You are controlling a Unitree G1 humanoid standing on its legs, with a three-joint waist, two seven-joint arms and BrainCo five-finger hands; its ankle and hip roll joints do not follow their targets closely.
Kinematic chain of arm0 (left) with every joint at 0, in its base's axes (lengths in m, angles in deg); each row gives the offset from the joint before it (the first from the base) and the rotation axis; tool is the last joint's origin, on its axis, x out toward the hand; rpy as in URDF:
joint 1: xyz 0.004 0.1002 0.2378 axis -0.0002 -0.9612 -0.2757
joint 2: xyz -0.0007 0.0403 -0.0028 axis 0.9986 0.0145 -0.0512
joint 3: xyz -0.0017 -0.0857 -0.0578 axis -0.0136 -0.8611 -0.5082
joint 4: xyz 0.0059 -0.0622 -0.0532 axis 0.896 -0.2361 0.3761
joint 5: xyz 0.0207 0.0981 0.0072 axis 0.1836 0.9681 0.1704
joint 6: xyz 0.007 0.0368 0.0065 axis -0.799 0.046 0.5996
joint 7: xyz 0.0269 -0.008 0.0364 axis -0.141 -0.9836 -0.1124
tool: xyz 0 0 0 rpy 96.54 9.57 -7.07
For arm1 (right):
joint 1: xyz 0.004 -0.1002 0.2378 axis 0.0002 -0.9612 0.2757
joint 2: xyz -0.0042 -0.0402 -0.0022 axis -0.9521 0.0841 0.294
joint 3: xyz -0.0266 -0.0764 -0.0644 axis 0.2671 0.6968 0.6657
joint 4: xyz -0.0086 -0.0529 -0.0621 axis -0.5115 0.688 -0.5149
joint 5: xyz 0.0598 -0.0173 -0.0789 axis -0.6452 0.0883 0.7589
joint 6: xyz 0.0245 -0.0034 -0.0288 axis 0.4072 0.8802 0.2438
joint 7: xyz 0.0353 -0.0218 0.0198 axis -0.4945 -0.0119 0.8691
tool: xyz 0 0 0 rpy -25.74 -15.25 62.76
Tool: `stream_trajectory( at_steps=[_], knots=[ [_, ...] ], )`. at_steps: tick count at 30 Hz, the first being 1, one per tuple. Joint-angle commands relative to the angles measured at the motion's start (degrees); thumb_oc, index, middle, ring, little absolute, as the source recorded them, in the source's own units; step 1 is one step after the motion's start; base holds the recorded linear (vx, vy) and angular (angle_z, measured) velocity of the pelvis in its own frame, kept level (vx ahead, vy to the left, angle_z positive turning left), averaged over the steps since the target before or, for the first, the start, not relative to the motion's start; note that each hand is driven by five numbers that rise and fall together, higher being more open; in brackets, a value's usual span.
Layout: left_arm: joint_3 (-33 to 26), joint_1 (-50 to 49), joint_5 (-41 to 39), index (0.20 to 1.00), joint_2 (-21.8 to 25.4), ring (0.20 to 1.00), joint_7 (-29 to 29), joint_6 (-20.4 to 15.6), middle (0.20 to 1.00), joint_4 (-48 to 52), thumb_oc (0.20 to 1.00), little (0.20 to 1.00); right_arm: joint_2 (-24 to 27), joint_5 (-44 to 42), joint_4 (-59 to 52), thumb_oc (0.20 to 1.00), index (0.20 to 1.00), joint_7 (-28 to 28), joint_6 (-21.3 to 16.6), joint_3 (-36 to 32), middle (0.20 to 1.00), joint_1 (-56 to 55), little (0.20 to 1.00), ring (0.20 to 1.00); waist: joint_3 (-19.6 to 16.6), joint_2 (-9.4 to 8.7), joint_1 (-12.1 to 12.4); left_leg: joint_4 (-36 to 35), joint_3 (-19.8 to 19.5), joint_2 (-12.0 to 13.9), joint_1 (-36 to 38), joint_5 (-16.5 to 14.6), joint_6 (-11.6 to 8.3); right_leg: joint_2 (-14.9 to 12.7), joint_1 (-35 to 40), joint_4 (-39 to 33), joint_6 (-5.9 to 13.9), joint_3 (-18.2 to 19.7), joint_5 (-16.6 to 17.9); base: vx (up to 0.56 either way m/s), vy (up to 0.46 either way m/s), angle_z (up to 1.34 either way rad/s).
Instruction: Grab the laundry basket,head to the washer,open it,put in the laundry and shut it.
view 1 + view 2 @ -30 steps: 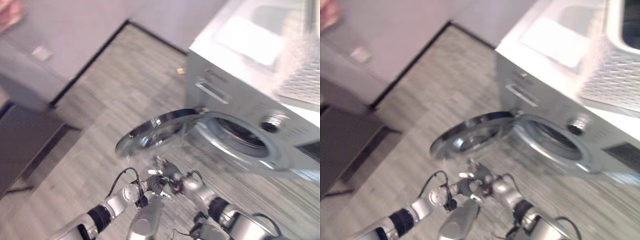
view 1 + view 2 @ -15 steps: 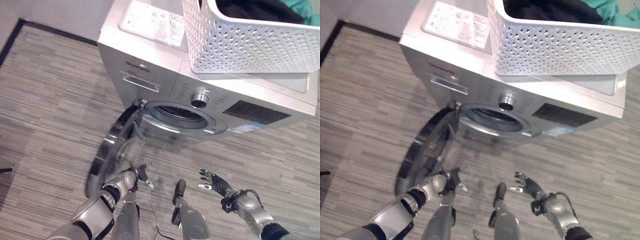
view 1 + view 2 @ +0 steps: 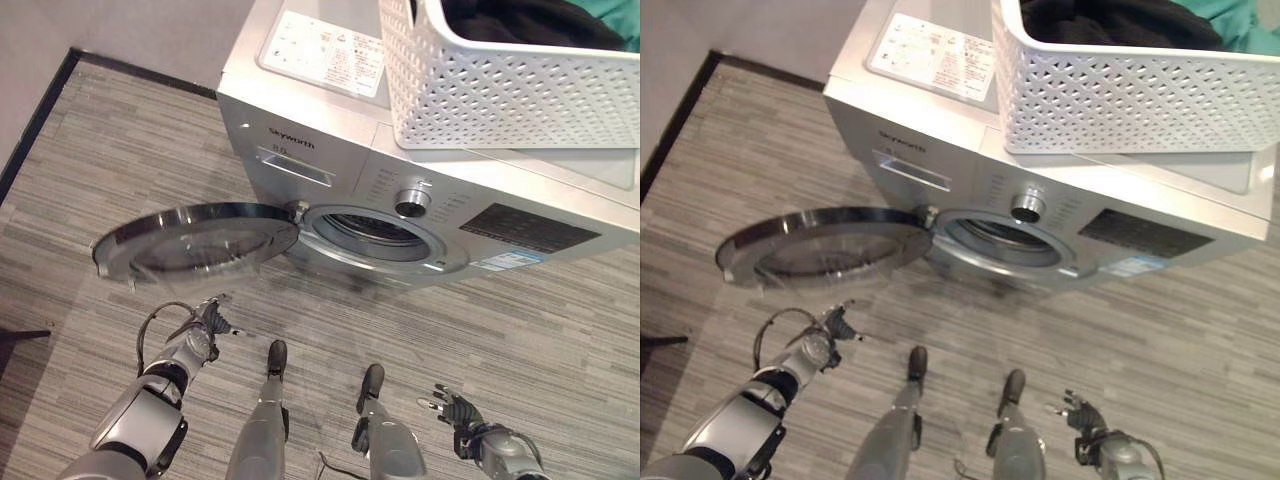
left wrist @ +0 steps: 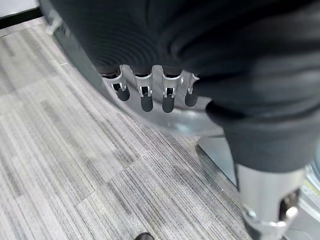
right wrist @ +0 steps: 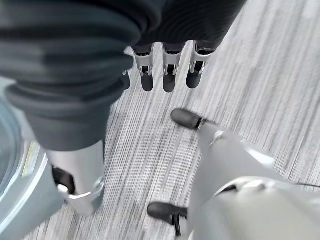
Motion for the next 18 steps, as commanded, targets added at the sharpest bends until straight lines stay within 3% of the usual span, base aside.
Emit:
stream_trajectory(
  at_steps=[1,10,13,18],
  knots=[
    [-2.0,1.0,-3.1,1.000,1.0,1.000,2.1,-1.8,1.000,-3.4,1.000,1.000,0.5,1.0,-0.4,1.000,1.000,-1.8,-0.3,-0.6,1.000,-2.0,1.000,1.000,-4.2,-3.13,0.7,0.2,5.8,2.7,3.8,-7.9,-1.66,-4.1,-9.7,-0.1,2.26,5.5,6.4,0.08,0.032,-0.30],
    [-8.5,-6.3,-8.6,1.000,0.9,1.000,2.7,-3.5,1.000,-1.5,1.000,1.000,2.9,-1.4,-3.0,1.000,1.000,-5.1,-1.2,-10.4,1.000,-3.8,1.000,1.000,-7.6,-2.38,-1.7,0.2,9.1,3.7,10.6,-10.4,-1.59,-2.1,-6.9,-0.1,1.78,9.5,5.1,0.09,0.007,-0.28],
    [-12.3,-11.0,-10.2,1.000,0.3,1.000,2.7,-3.9,1.000,-2.1,1.000,1.000,5.9,-5.5,-11.3,1.000,1.000,-8.1,-3.0,-19.4,1.000,-5.3,1.000,1.000,-10.4,-1.45,-3.6,0.2,11.3,5.1,14.5,-11.8,-1.95,-0.3,-5.7,0.5,1.33,12.4,3.9,0.19,-0.042,-0.33],
    [-16.9,-15.5,-13.5,1.000,-1.1,1.000,2.5,-4.3,1.000,-1.9,1.000,1.000,9.4,-4.7,-25.7,1.000,1.000,-14.2,-6.2,-27.9,1.000,-5.0,1.000,1.000,-13.0,0.07,-4.8,0.5,14.3,8.3,19.1,-12.7,-2.99,3.0,-3.5,1.2,0.35,15.2,1.4,0.19,-0.096,-0.50]
  ],
)
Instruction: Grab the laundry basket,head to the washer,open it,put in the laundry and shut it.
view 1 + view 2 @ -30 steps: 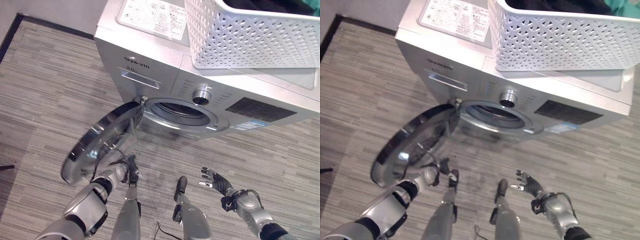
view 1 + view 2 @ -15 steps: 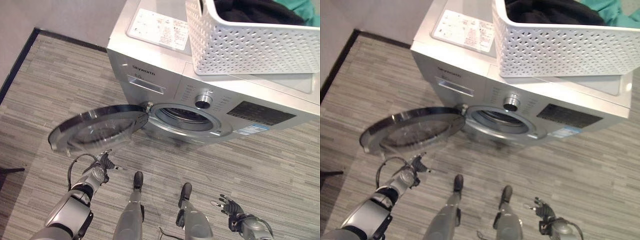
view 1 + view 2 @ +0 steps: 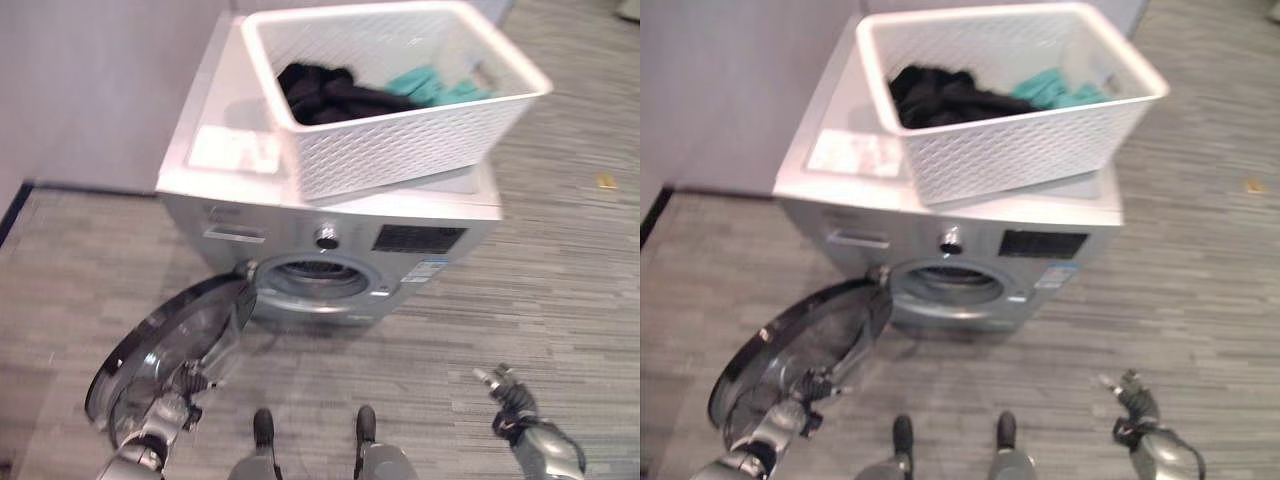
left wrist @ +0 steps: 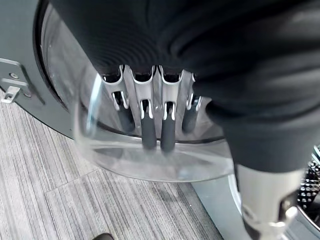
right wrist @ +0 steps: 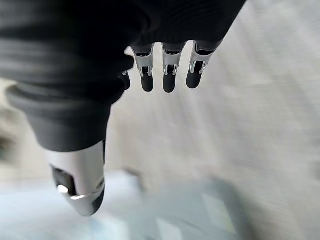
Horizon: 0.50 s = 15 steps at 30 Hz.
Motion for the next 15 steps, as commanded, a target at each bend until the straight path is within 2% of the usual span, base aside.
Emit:
stream_trajectory(
  at_steps=[1,2,4,5,6,9,10,11,12,13,14,15],
  knots=[
    [-3.0,4.8,-3.4,1.000,0.6,1.000,2.0,-2.1,1.000,-3.7,1.000,1.000,4.9,0.6,-8.1,1.000,1.000,-6.9,-5.9,-6.6,1.000,2.0,1.000,1.000,-0.5,0.38,0.9,1.2,3.5,6.2,8.1,-7.2,-3.03,2.2,-7.2,2.0,0.66,3.4,1.4,0.11,-0.097,-0.24],
    [-3.0,4.8,-3.4,1.000,0.6,1.000,2.0,-2.1,1.000,-3.7,1.000,1.000,4.8,0.7,-8.3,1.000,1.000,-6.9,-5.8,-6.6,1.000,1.9,1.000,1.000,-0.5,0.29,0.9,1.1,3.5,6.1,7.9,-7.0,-3.03,2.1,-7.4,2.0,0.62,3.5,1.6,0.12,-0.096,-0.32],
    [-4.3,3.2,-4.3,1.000,0.1,1.000,2.4,-2.2,1.000,-3.1,1.000,1.000,5.7,2.9,-13.3,1.000,1.000,-10.9,-8.3,-9.6,1.000,2.6,1.000,1.000,-1.3,0.92,1.0,2.1,3.8,7.7,8.8,-6.9,-3.62,3.6,-6.3,2.6,-0.10,3.5,0.0,0.17,-0.168,-0.30],
    [-5.0,1.8,-5.0,1.000,-0.2,1.000,2.4,-2.4,1.000,-2.9,1.000,1.000,6.2,3.7,-17.8,1.000,1.000,-14.2,-10.7,-11.8,1.000,4.6,1.000,1.000,-1.9,1.39,1.3,4.9,4.0,9.9,9.2,-5.1,-4.55,5.8,-4.8,3.1,-1.12,3.6,-1.7,0.23,-0.256,-0.11],
    [-5.4,1.1,-5.1,1.000,-0.1,1.000,2.3,-2.3,1.000,-2.4,1.000,1.000,6.4,4.6,-20.4,1.000,1.000,-16.0,-11.8,-12.4,1.000,5.7,1.000,1.000,-2.0,1.40,1.8,7.8,3.8,11.1,8.9,-3.4,-4.87,6.9,-4.1,3.1,-1.72,3.6,-2.3,0.21,-0.282,-0.07],
    [-5.5,-0.7,-4.0,1.000,0.9,1.000,2.0,-1.8,1.000,-2.1,1.000,1.000,11.0,9.9,-29.3,1.000,1.000,-18.7,-13.2,-11.8,1.000,11.5,1.000,1.000,-0.9,-0.01,4.1,21.5,0.7,12.7,4.6,1.5,-4.14,9.2,-1.8,3.4,-3.89,4.7,-3.1,0.08,-0.217,-0.22],
    [-5.2,-0.8,-4.0,1.000,1.0,1.000,2.0,-1.7,1.000,-2.3,1.000,1.000,12.5,10.2,-31.0,1.000,1.000,-19.2,-13.6,-11.1,1.000,13.3,1.000,1.000,-0.6,-0.29,4.5,23.9,0.6,13.1,3.0,2.0,-3.76,9.2,-1.0,3.2,-4.22,4.1,-3.7,0.08,-0.137,-0.23],
    [-4.7,-0.6,-3.9,1.000,0.9,1.000,2.0,-1.5,1.000,-2.4,1.000,1.000,14.8,10.5,-33.6,1.000,1.000,-19.0,-13.5,-10.4,1.000,15.4,1.000,1.000,0.0,-0.83,5.1,24.5,0.9,13.1,0.9,1.8,-3.30,8.5,0.2,3.0,-4.47,3.4,-4.3,0.02,-0.065,-0.18],
    [-4.8,-0.5,-3.9,1.000,0.9,1.000,2.1,-1.4,1.000,-2.4,1.000,1.000,14.8,10.5,-33.6,1.000,1.000,-19.1,-13.5,-10.4,1.000,15.6,1.000,1.000,0.0,-0.93,5.0,24.4,0.9,12.9,0.6,2.1,-3.20,8.3,0.0,3.0,-4.48,3.3,-4.1,0.03,-0.010,0.08],
    [-4.6,-0.2,-4.0,1.000,0.7,1.000,2.1,-1.3,1.000,-2.5,1.000,1.000,16.1,10.7,-36.0,1.000,1.000,-19.0,-13.5,-9.9,1.000,17.3,1.000,1.000,0.3,-1.43,5.5,23.1,1.1,11.6,-1.2,0.5,-2.69,7.5,0.6,2.9,-4.28,2.9,-4.5,0.13,0.077,0.27],
    [-4.2,-0.3,-4.0,1.000,0.1,1.000,2.0,-1.5,1.000,-3.1,1.000,1.000,19.0,12.4,-38.2,1.000,1.000,-19.0,-12.7,-7.6,1.000,21.0,1.000,1.000,0.4,-2.10,6.9,18.4,1.0,9.4,-3.9,-3.4,-2.20,6.3,2.4,2.5,-3.56,2.7,-5.4,0.21,0.126,0.51],
    [-4.0,-0.4,-4.3,1.000,-0.1,1.000,1.9,-1.7,1.000,-3.5,1.000,1.000,20.9,13.7,-38.3,1.000,1.000,-18.7,-11.8,-5.6,1.000,23.4,1.000,1.000,0.4,-2.30,7.8,15.0,0.8,8.6,-5.1,-2.5,-2.48,5.9,3.1,2.3,-3.09,2.5,-5.6,0.23,0.154,0.52]
  ],
)
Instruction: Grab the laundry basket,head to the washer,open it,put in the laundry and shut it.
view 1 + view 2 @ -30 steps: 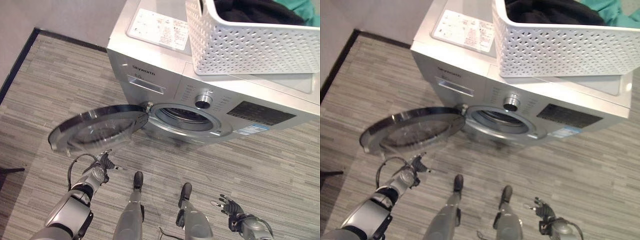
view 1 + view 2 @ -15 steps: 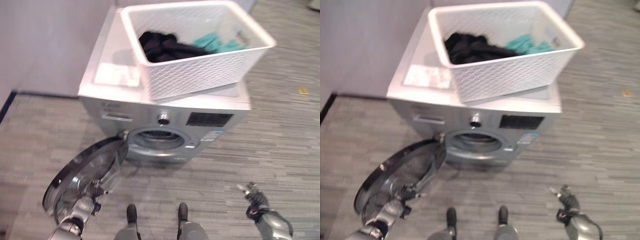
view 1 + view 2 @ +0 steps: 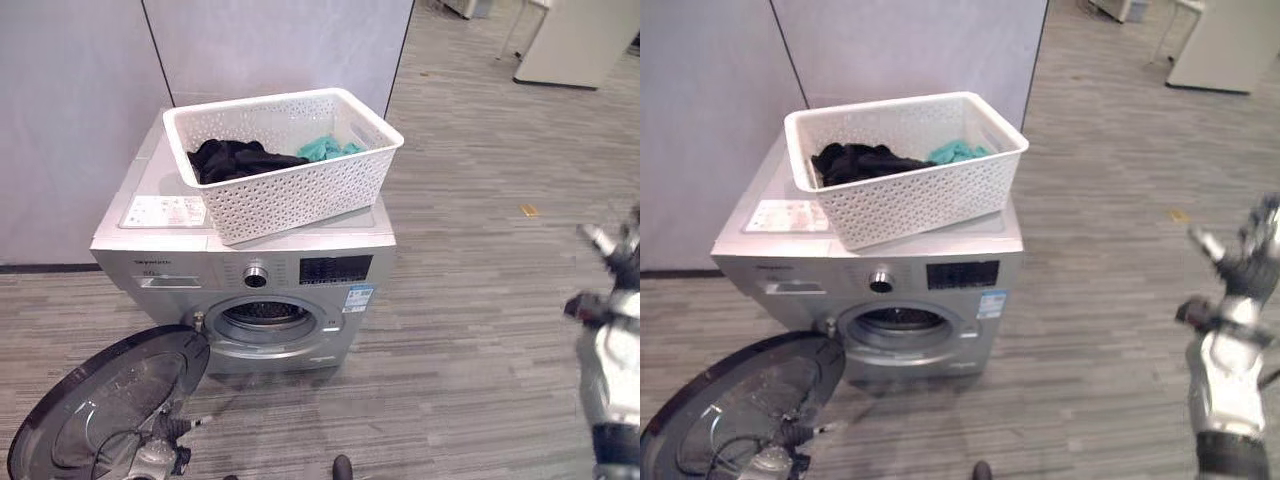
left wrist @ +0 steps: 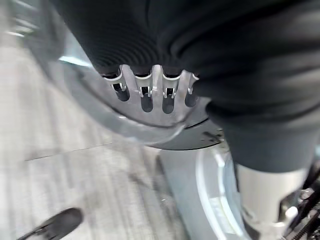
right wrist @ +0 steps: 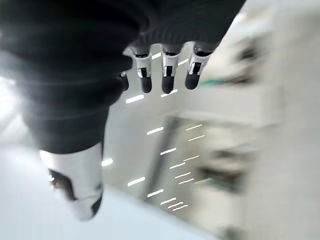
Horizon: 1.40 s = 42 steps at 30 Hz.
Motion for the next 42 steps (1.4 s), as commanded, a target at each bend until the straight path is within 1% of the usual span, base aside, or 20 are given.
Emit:
stream_trajectory(
  at_steps=[1,2,3,4,5,8,10,13,15,16,18,20,23,25,27,28,30,32,36,42],
  knots=[
    [2.0,4.6,-2.3,1.000,0.9,1.000,0.6,-1.6,1.000,-1.5,1.000,1.000,9.1,4.3,-0.6,1.000,1.000,0.2,-0.8,4.9,1.000,10.1,1.000,1.000,3.2,-1.92,4.6,-8.5,0.5,-2.5,-0.4,-2.2,2.05,-3.8,1.4,2.2,6.66,1.6,-3.5,0.15,0.133,0.63],
    [2.2,4.8,-3.4,1.000,0.8,1.000,0.3,-2.1,1.000,-1.4,1.000,1.000,11.2,4.5,0.6,1.000,1.000,0.4,0.0,7.9,1.000,13.8,1.000,1.000,3.5,-2.01,5.6,-12.8,-0.5,-3.6,-2.0,-0.4,1.76,-3.9,1.9,2.2,6.84,1.6,-4.1,0.09,0.084,0.40],
    [2.1,4.8,-3.3,1.000,0.8,1.000,0.3,-2.1,1.000,-1.5,1.000,1.000,11.2,4.5,0.6,1.000,1.000,0.4,0.0,8.0,1.000,13.9,1.000,1.000,3.4,-1.98,5.5,-12.9,-0.5,-3.6,-2.0,-0.4,1.77,-3.9,1.9,2.2,6.84,1.6,-4.1,0.14,0.142,0.20],
    [3.4,4.7,-4.2,1.000,1.3,1.000,-0.3,-2.4,1.000,-1.6,1.000,1.000,14.3,5.6,2.9,1.000,1.000,1.8,2.5,13.0,1.000,19.7,1.000,1.000,3.6,-2.06,7.4,-16.6,-3.0,-4.3,-4.0,1.1,0.87,-3.9,3.1,2.4,7.11,2.1,-5.3,0.16,0.178,-0.07],
    [3.1,4.3,-4.1,1.000,1.3,1.000,-0.8,-2.3,1.000,-2.1,1.000,1.000,15.7,6.4,4.6,1.000,1.000,3.9,4.1,16.5,1.000,23.0,1.000,1.000,3.0,-1.55,7.1,-17.9,-3.1,-4.5,-3.1,1.1,0.80,-4.3,3.7,2.6,7.64,2.2,-5.6,0.24,0.256,-0.13],
    [3.0,2.8,-3.7,1.000,1.3,1.000,-1.0,-2.4,1.000,-2.6,1.000,1.000,17.1,7.5,7.8,1.000,1.000,6.1,6.4,22.5,1.000,28.3,1.000,1.000,1.9,-1.07,7.7,-16.6,-4.0,-5.1,-1.8,1.9,1.13,-5.4,5.0,3.1,8.25,2.4,-6.2,0.18,0.203,-0.17],
    [1.7,-0.9,-4.5,1.000,0.8,1.000,-2.6,-2.4,1.000,-2.9,1.000,1.000,18.1,9.6,10.6,1.000,1.000,11.3,10.0,29.3,1.000,33.8,1.000,1.000,0.3,-1.12,8.7,-13.8,-2.5,-6.9,0.4,0.4,3.07,-8.6,5.7,6.6,9.25,3.8,-6.5,0.31,0.417,-0.31],
    [1.6,-2.4,-4.5,1.000,0.2,1.000,-3.2,-2.3,1.000,-3.3,1.000,1.000,17.2,10.1,13.5,1.000,1.000,13.1,10.6,32.2,1.000,36.4,1.000,1.000,-0.7,-1.39,9.6,-13.5,-1.0,-9.0,2.9,-1.3,4.90,-11.0,5.2,10.3,10.65,4.8,-5.5,0.22,0.323,-0.63],
    [1.7,-2.8,-4.2,1.000,0.5,1.000,-3.8,-2.1,1.000,-3.3,1.000,1.000,18.3,12.0,16.6,1.000,1.000,15.7,12.2,35.1,1.000,38.2,1.000,1.000,-1.1,-1.85,9.7,-14.2,-0.9,-11.4,5.3,-2.0,6.51,-12.8,3.9,16.0,11.78,5.5,-1.3,0.17,0.339,-0.48],
    [3.1,-2.4,-4.1,1.000,0.8,1.000,-4.9,-1.8,1.000,-2.9,1.000,1.000,21.5,11.9,19.9,1.000,1.000,18.0,13.9,36.9,1.000,39.4,1.000,1.000,-0.6,-1.40,8.8,-14.8,-3.0,-14.1,7.0,-2.3,8.41,-13.9,0.7,27.1,10.61,7.0,5.6,0.21,0.463,0.12],
    [3.9,-2.0,-4.0,1.000,1.0,1.000,-5.8,-1.6,1.000,-3.1,1.000,1.000,22.4,11.4,22.0,1.000,1.000,20.1,14.4,38.5,1.000,40.6,1.000,1.000,-0.3,-0.95,7.9,-15.4,-4.8,-15.3,8.5,-2.8,9.54,-13.9,-1.3,32.0,9.79,7.6,7.2,0.17,0.313,0.75],
    [4.5,-1.8,-3.9,1.000,0.9,1.000,-6.0,-1.6,1.000,-3.4,1.000,1.000,22.3,11.2,24.0,1.000,1.000,21.0,14.7,40.1,1.000,42.1,1.000,1.000,-0.2,-0.48,7.7,-16.3,-5.1,-15.5,10.0,-3.6,9.70,-14.9,-3.0,31.1,9.70,5.4,6.8,0.12,0.120,1.04],
    [4.9,-1.2,-4.4,1.000,1.0,1.000,-7.0,-1.6,1.000,-3.7,1.000,1.000,23.4,11.0,29.1,1.000,1.000,23.9,16.0,45.3,1.000,46.3,1.000,1.000,-0.2,0.14,6.6,-16.8,-6.5,-15.4,11.2,-4.5,9.16,-13.7,-4.6,22.4,9.61,3.3,2.8,0.13,-0.002,-0.04],
    [5.3,-0.9,-4.6,1.000,1.0,1.000,-7.6,-1.5,1.000,-3.8,1.000,1.000,23.3,9.8,31.3,1.000,1.000,25.5,16.6,47.7,1.000,48.3,1.000,1.000,0.1,-0.38,6.0,-16.4,-7.2,-15.7,11.9,-5.6,8.89,-13.2,-5.7,15.5,10.62,4.7,3.3,0.13,-0.043,0.17],
    [5.2,-0.7,-4.6,1.000,0.9,1.000,-8.0,-1.6,1.000,-4.3,1.000,1.000,23.2,9.5,31.9,1.000,1.000,26.8,17.1,50.2,1.000,49.4,1.000,1.000,0.6,-0.75,5.1,-16.3,-8.0,-16.0,12.9,-6.5,8.77,-11.9,-7.4,13.2,11.29,8.3,4.3,0.12,-0.020,0.39],
    [5.2,-0.8,-4.4,1.000,1.0,1.000,-8.0,-1.6,1.000,-4.4,1.000,1.000,23.5,9.2,31.8,1.000,1.000,27.8,16.9,50.4,1.000,49.2,1.000,1.000,0.6,-1.62,5.1,-16.0,-8.1,-16.5,13.2,-7.0,8.73,-12.4,-6.2,10.9,11.95,8.5,4.1,0.09,-0.011,0.66],
    [5.3,-1.1,-4.0,1.000,0.9,1.000,-8.0,-1.6,1.000,-4.3,1.000,1.000,23.4,9.9,31.6,1.000,1.000,30.0,17.1,52.9,1.000,49.3,1.000,1.000,0.2,-3.09,5.6,-16.0,-7.3,-17.0,13.6,-7.5,8.63,-13.9,-4.7,9.9,12.77,7.6,7.0,0.07,-0.043,0.51],
    [5.0,-1.5,-4.0,1.000,0.7,1.000,-8.5,-1.5,1.000,-4.3,1.000,1.000,24.0,10.6,31.2,1.000,1.000,31.8,17.4,55.4,1.000,50.2,1.000,1.000,-0.2,-3.34,5.8,-16.4,-7.0,-16.5,13.9,-7.5,8.42,-13.8,-4.4,9.7,12.85,7.2,7.2,0.06,-0.055,-0.12],
    [4.4,-2.5,-4.5,1.000,-0.3,1.000,-9.3,-1.7,1.000,-4.1,1.000,1.000,26.2,9.8,28.0,1.000,1.000,35.9,16.9,63.5,1.000,53.1,1.000,1.000,-1.9,-4.07,6.3,-17.9,-7.0,-14.0,13.8,-7.2,7.20,-12.8,-2.1,5.7,12.38,4.0,4.5,0.04,-0.085,-0.19],
    [4.3,-2.9,-5.4,1.000,-1.6,1.000,-9.8,-1.8,1.000,-3.6,1.000,1.000,27.2,8.3,23.0,1.000,1.000,39.4,16.6,69.3,1.000,54.6,1.000,1.000,-2.5,-4.94,6.7,-18.3,-7.2,-12.6,13.3,-6.9,6.27,-11.5,-1.3,4.1,11.84,3.4,3.2,0.01,-0.057,-0.01]
  ],
)
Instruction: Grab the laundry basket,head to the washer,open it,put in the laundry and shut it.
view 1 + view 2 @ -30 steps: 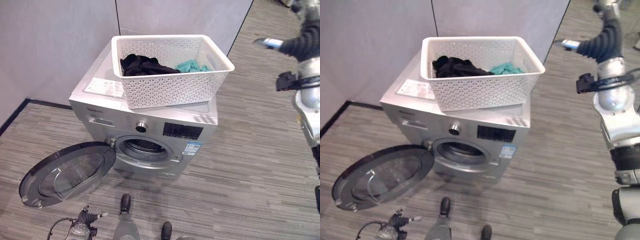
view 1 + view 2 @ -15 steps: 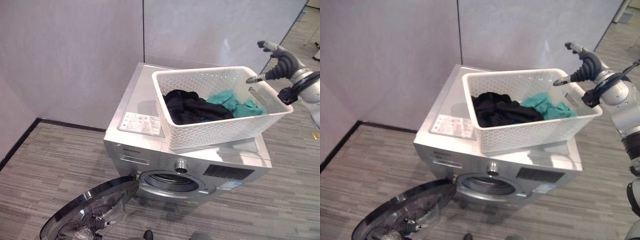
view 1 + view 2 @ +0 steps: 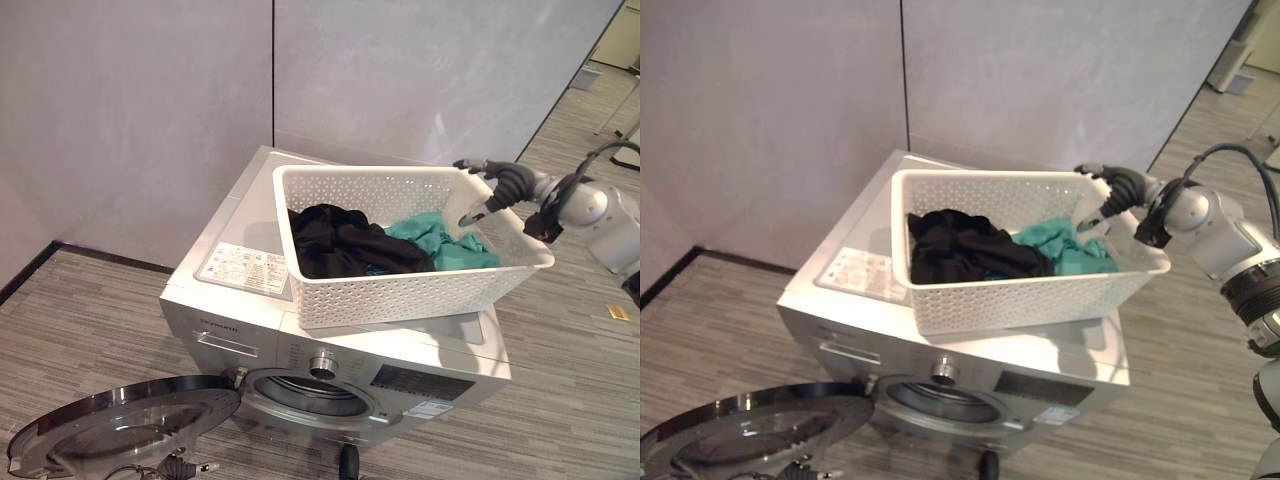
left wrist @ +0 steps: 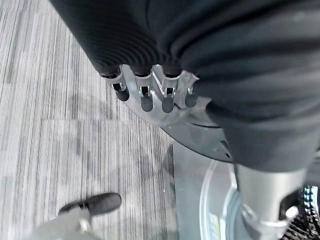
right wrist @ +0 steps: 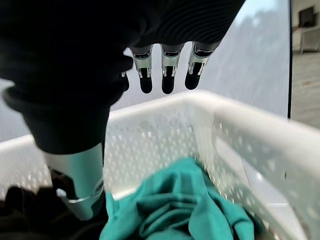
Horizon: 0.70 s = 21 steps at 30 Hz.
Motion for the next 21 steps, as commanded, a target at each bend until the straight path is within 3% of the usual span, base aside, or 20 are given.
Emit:
stream_trajectory(
  at_steps=[1,6,9,16,21],
  knots=[
    [1.1,2.1,-0.9,1.000,0.4,1.000,-0.6,-2.2,1.000,-0.5,1.000,1.000,4.6,-3.4,-2.0,1.000,1.000,1.9,-1.2,4.0,1.000,8.5,1.000,1.000,-1.7,-0.28,0.8,-0.4,0.7,2.0,-5.8,2.5,-2.07,-5.0,4.6,3.7,5.76,0.2,-7.6,0.00,0.000,0.00],
    [1.2,0.4,-0.6,1.000,-0.6,1.000,-1.6,-2.5,1.000,-0.9,1.000,1.000,6.7,-4.8,-7.0,1.000,1.000,4.7,-2.0,9.4,1.000,10.0,1.000,1.000,-2.2,-0.92,1.4,-0.7,0.3,2.9,-5.2,2.3,-2.44,-4.2,5.7,3.0,5.40,0.1,-8.3,0.03,-0.027,0.06],
    [0.8,0.3,-0.1,1.000,-0.4,1.000,-1.5,-2.3,1.000,-1.3,1.000,1.000,4.7,-2.8,-5.4,1.000,1.000,5.6,-2.0,10.9,1.000,9.9,1.000,1.000,-1.9,-1.31,2.1,-0.9,0.1,3.3,-5.2,2.4,-2.54,-4.0,5.6,3.3,5.17,0.2,-8.7,0.00,-0.005,0.01],
    [1.8,2.0,-0.2,1.000,0.8,1.000,-0.8,-2.2,1.000,0.5,1.000,1.000,1.9,4.4,-0.3,1.000,1.000,6.4,-1.3,12.7,1.000,8.1,1.000,1.000,1.2,-3.19,4.4,-0.9,-1.5,3.7,-9.1,3.9,-3.20,-3.9,3.7,3.1,5.05,-1.7,-8.4,-0.05,-0.027,0.12],
    [1.7,2.7,-1.5,1.000,1.4,1.000,-0.4,-2.3,1.000,1.4,1.000,1.000,1.9,7.8,3.0,1.000,1.000,7.0,-1.0,11.3,1.000,4.1,1.000,1.000,4.5,-3.20,5.3,-0.9,-2.2,3.7,-12.1,5.0,-3.55,-3.9,2.0,2.5,4.96,-2.4,-7.9,-0.08,-0.021,0.16]
  ],
)
